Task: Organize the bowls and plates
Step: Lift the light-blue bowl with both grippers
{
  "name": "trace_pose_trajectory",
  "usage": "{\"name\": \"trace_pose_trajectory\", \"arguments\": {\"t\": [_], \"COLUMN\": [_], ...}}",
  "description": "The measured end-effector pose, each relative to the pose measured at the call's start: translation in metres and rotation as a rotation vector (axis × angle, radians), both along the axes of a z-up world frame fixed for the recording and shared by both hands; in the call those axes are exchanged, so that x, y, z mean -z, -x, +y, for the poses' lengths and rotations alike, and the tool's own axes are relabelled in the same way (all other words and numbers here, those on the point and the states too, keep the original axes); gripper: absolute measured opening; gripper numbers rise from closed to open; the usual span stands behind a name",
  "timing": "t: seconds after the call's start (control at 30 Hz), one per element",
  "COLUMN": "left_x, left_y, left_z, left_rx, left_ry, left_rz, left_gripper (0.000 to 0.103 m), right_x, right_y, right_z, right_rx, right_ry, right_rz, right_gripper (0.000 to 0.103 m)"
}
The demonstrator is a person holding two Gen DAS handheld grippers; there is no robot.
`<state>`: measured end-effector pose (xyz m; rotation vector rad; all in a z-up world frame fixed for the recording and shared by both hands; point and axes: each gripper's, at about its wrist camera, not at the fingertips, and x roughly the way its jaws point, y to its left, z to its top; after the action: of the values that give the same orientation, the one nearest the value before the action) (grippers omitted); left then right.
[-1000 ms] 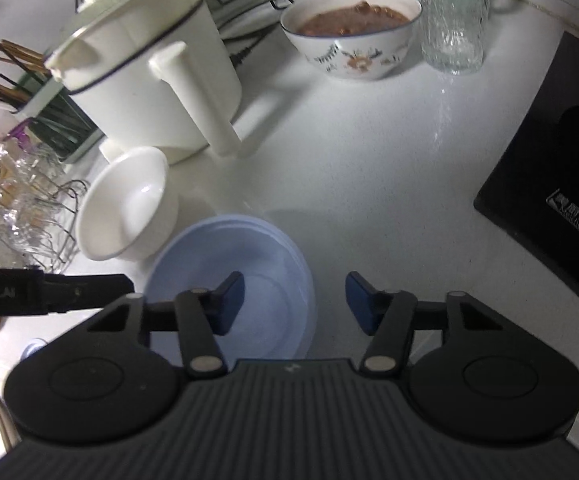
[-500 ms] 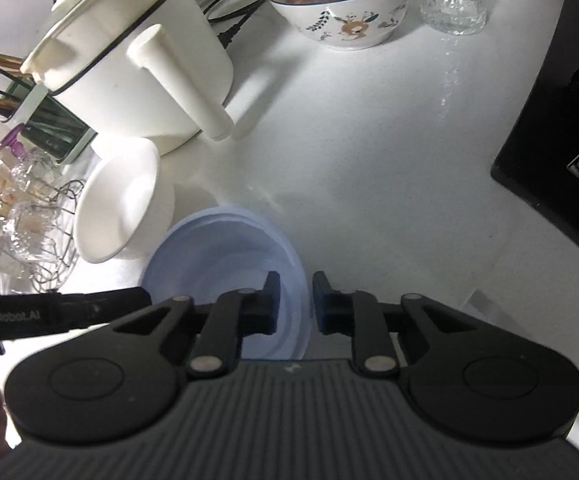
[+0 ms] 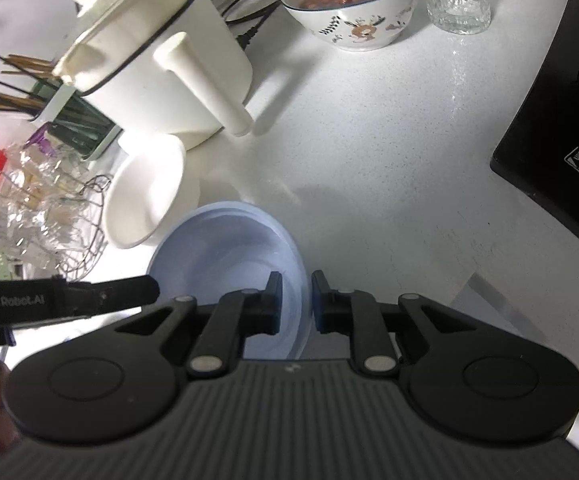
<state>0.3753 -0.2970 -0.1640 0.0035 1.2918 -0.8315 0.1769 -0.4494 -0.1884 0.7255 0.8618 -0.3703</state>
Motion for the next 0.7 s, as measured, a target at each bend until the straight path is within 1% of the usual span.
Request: {"name": "trace_pose_trajectory", "arguments": {"t": [0.13, 0.2, 0.3, 0.43, 0.6, 0.7], "left_x": [-0.017, -0.028, -0.048, -0.07, -0.085, -0.088], "left_y": [0.013, 0.02, 0.03, 0.045, 0.061, 0.066], "left_z": [0.011, 0.016, 0.022, 0.031, 0.04, 0.047], "left_rx": [-0.014, -0.026, -0.041, -0.041, -0.033, -0.046], "left_ry": [0.007, -0.008, -0.02, -0.01, -0.01, -0.004], "left_rz": [-0.018, -0.031, -0.058, -0.091, -0.123, -0.117], "left_gripper": [0.011, 0.011, 0.012, 0.012, 0.012, 0.012], "right_x": [-0.01, -0.016, -0.029, -0.048, -0.061, -0.068], "right_y": [0.007, 0.012, 0.02, 0.031, 0.04, 0.043], "right_z": [0.007, 0.011, 0.017, 0.023, 0.027, 0.029], "right_rx": [-0.022, -0.033, -0.059, -0.076, -0.082, -0.092], "right_ry": [0.002, -0.001, -0.006, 0.009, 0.009, 0.014], "right_rz": [-0.011, -0.022, -0.046, -0.09, -0.111, -0.128], "right_gripper": [0.018, 0.018, 0.018, 0.018, 0.018, 0.018]}}
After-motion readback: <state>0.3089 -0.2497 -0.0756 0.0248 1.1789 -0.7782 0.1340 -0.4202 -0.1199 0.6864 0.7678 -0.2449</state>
